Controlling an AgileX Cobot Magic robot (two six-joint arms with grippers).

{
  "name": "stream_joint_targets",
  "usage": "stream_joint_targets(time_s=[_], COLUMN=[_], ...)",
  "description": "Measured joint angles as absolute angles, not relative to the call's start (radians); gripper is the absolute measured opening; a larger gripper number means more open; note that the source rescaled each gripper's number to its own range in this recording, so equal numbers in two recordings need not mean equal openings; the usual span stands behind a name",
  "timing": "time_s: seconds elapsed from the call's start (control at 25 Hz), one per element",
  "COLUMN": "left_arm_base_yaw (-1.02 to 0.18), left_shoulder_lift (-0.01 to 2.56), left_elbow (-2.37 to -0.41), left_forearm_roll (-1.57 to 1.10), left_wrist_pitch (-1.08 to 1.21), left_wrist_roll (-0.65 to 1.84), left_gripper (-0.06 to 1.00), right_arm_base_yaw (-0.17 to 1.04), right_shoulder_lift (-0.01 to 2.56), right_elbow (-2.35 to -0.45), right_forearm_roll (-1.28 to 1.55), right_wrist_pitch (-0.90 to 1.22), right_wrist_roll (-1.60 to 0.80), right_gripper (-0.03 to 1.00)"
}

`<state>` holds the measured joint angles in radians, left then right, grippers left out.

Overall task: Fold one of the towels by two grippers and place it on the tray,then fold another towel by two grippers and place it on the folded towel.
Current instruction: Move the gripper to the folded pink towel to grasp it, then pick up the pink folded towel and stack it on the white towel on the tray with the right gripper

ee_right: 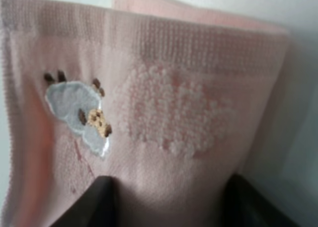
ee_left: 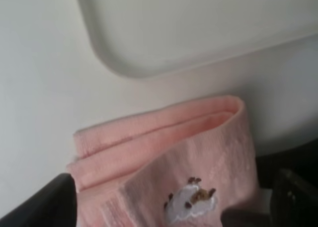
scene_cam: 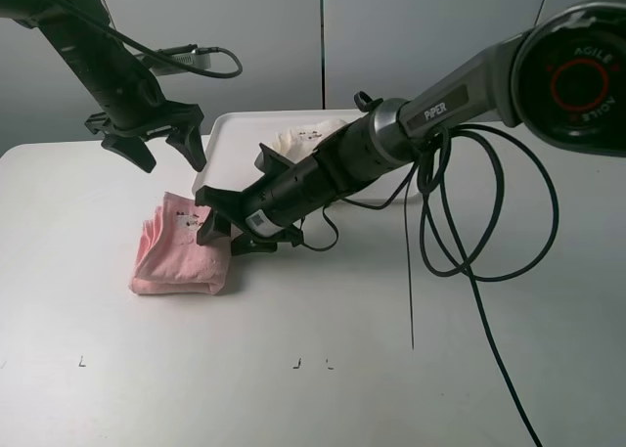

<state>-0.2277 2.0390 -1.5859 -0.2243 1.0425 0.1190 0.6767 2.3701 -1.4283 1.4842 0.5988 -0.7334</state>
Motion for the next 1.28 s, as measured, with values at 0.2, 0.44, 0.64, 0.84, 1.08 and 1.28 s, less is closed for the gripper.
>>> stream_joint_targets(time_s=[0.2,0.44,0.64,0.84,1.08,1.28], left_arm_base_yaw=[-0.228,-0.228,-0.228,-0.228,-0.228,-0.228], left_shoulder_lift=[2.039,2.039,2.039,2.039,2.039,2.039], left_elbow=[-1.586,-1.586,-1.586,-1.586,-1.586,-1.59], left_forearm_roll=[-0.233,-0.233,-0.235,-0.247,-0.267,-0.291], left_wrist_pitch=[1.043,1.043,1.043,1.062,1.075,1.058], left_wrist_roll=[0.13,0.132,0.132,0.14,0.155,0.144], left_gripper=[1.0,1.0,1.0,1.0,1.0,1.0], right_arm_base_yaw=[0.691,0.693,0.695,0.672,0.661,0.615], right_shoulder_lift=[2.377,2.377,2.314,2.289,2.289,2.289], right_elbow=[-1.428,-1.428,-1.433,-1.552,-1.743,-1.852], right_forearm_roll=[1.5,1.504,1.45,1.106,0.72,0.626], right_wrist_pitch=[0.578,0.576,0.571,0.577,0.611,0.688], right_wrist_roll=[-0.749,-0.772,-0.83,-0.653,-0.393,-0.325], right_gripper=[0.16,0.05,0.05,0.05,0.05,0.05])
